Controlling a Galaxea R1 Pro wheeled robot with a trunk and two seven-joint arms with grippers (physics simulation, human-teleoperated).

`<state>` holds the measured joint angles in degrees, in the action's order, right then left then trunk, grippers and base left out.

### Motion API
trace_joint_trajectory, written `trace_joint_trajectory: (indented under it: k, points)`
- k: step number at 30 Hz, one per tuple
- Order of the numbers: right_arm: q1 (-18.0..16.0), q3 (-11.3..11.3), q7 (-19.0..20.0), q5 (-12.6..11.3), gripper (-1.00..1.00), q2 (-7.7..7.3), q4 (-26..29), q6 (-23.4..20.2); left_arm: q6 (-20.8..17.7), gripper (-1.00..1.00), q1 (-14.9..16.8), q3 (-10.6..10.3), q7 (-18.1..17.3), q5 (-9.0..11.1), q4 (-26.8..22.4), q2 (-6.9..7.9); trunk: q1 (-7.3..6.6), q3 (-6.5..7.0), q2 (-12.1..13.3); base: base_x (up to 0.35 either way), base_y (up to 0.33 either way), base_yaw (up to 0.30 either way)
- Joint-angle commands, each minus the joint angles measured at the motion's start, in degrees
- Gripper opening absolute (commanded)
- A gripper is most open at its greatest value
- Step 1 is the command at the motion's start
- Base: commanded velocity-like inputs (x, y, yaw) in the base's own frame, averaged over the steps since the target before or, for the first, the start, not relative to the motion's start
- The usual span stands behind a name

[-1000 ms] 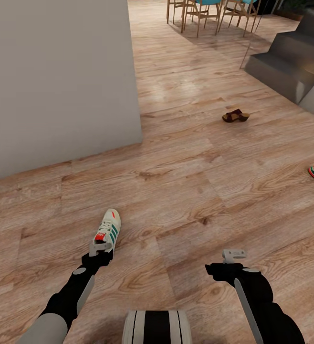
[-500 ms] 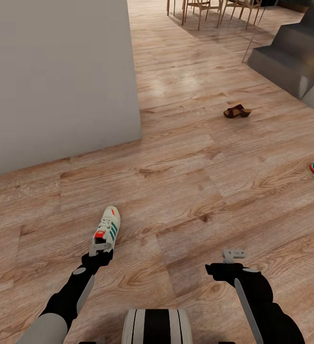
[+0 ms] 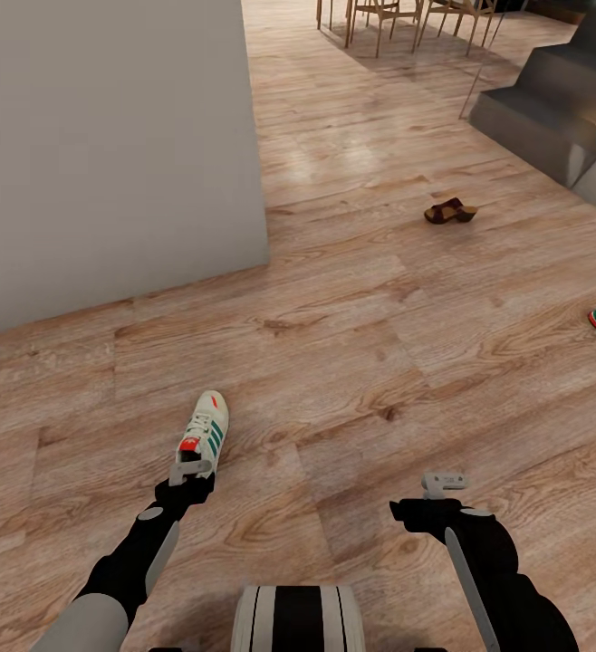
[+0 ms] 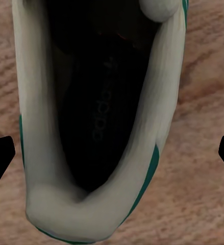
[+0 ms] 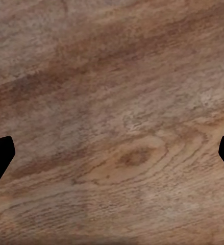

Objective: Pick up the two gym shoes and the two sandals from the corridor floor and place them onto the hallstand (shoe rack) in the corridor, making sure they are on the rack and not on the floor. Arrange them so the two gym shoes are next to each other and the two sandals are next to each other.

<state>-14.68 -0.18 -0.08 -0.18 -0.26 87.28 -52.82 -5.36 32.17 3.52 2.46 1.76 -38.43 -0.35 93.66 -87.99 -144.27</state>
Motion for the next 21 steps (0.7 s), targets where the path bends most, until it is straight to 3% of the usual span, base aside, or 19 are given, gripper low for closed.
trace_joint_trajectory:
  k: [1, 21]
  points:
    - [0.00, 0.00, 0.00, 0.00, 1.00, 0.00, 0.00, 0.00, 0.00, 1.00, 0.00, 0.00, 0.00, 0.00, 0.02, 0.00, 0.00, 0.00, 0.00, 0.000, 0.000, 0.000]
    - [0.00, 0.00, -0.01, 0.00, 1.00, 0.00, 0.00, 0.00, 2.35, 1.00, -0.09, -0.09, 0.00, -0.14, 0.26, 0.09, 0.05, -0.44, -0.03, 0.000, 0.000, 0.000]
